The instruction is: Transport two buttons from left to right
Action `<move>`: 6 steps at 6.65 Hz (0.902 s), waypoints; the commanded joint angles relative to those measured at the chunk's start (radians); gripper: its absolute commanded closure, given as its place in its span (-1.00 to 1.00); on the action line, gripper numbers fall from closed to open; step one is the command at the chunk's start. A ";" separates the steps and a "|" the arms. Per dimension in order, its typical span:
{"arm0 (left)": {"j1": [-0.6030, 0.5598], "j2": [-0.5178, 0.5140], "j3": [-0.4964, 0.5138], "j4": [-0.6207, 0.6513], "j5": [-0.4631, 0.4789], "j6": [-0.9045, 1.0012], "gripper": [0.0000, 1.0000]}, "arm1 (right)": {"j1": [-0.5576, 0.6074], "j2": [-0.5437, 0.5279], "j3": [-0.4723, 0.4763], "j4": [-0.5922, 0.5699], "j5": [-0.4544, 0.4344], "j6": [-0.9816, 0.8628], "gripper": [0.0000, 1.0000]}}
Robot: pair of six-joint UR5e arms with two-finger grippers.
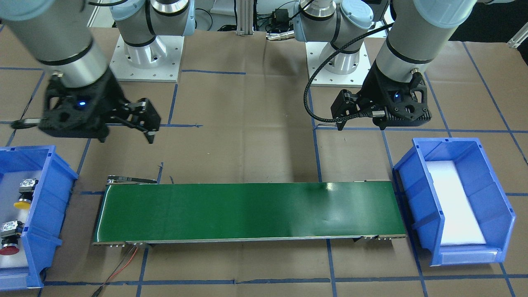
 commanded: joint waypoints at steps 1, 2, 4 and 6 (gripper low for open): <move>0.000 0.000 0.000 0.000 0.001 0.000 -1.00 | 0.025 -0.075 0.081 0.000 -0.014 0.040 -0.99; 0.000 0.000 0.000 0.000 0.001 0.000 -1.00 | 0.004 -0.128 0.141 -0.011 -0.014 0.029 -0.99; 0.000 0.000 0.000 0.000 0.001 0.000 -1.00 | -0.079 -0.182 0.192 -0.016 0.006 0.017 -0.99; 0.000 0.000 0.000 0.000 0.000 0.000 -1.00 | -0.076 -0.186 0.188 -0.019 0.005 0.011 -1.00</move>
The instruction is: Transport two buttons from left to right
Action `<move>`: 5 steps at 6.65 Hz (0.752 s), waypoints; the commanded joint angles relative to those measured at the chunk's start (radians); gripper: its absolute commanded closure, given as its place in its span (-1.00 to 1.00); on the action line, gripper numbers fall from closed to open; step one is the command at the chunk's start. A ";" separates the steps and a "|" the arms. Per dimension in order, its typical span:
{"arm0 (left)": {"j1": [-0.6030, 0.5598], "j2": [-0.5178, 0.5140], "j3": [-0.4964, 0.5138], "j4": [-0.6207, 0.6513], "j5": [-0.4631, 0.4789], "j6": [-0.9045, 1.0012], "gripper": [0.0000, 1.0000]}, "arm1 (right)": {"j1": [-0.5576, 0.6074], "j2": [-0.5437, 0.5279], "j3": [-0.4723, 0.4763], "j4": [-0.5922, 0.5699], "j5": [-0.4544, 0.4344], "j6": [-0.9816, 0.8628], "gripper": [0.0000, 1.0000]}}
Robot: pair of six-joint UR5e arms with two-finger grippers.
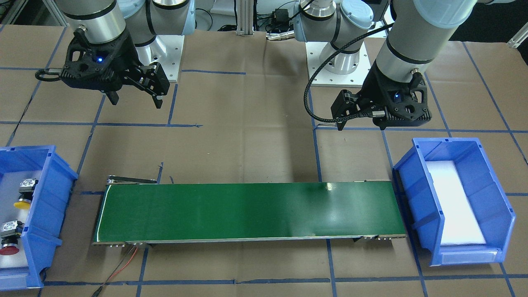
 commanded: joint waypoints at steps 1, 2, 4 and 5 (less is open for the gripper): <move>0.000 0.000 0.000 0.000 0.000 0.000 -1.00 | -0.003 -0.003 0.002 0.002 0.000 -0.003 -0.99; 0.000 0.000 0.000 0.000 0.000 0.000 -1.00 | -0.003 -0.001 0.002 -0.001 0.000 -0.003 -1.00; 0.000 0.000 0.000 0.000 -0.001 0.000 -1.00 | -0.003 0.000 0.004 -0.001 0.000 -0.005 -1.00; 0.000 0.000 0.000 0.000 -0.001 0.000 -1.00 | -0.003 0.002 -0.002 -0.003 0.000 -0.003 -1.00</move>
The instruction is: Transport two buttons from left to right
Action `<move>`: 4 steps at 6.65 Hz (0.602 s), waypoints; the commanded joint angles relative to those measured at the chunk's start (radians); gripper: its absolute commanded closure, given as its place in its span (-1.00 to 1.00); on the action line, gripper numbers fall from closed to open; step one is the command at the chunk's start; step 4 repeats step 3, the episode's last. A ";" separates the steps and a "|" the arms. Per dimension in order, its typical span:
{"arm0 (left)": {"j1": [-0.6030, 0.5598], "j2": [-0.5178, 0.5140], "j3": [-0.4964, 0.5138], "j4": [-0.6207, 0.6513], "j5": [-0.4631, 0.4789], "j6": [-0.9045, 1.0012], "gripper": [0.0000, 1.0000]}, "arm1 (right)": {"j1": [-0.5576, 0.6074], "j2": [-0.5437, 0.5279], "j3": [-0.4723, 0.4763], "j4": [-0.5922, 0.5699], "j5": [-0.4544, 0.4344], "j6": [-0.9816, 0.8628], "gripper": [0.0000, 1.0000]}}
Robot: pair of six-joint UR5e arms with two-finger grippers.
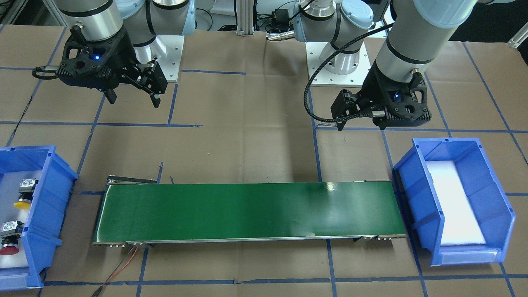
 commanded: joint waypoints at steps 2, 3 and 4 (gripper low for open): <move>0.000 0.000 0.000 0.000 0.000 0.000 -1.00 | 0.000 0.002 -0.009 -0.003 0.000 0.001 -1.00; 0.000 0.000 0.002 0.000 0.000 0.000 -1.00 | 0.000 0.005 -0.010 -0.004 0.000 0.001 -1.00; 0.000 0.000 0.002 0.000 0.000 0.000 -1.00 | 0.000 0.005 -0.010 -0.004 0.000 0.001 -1.00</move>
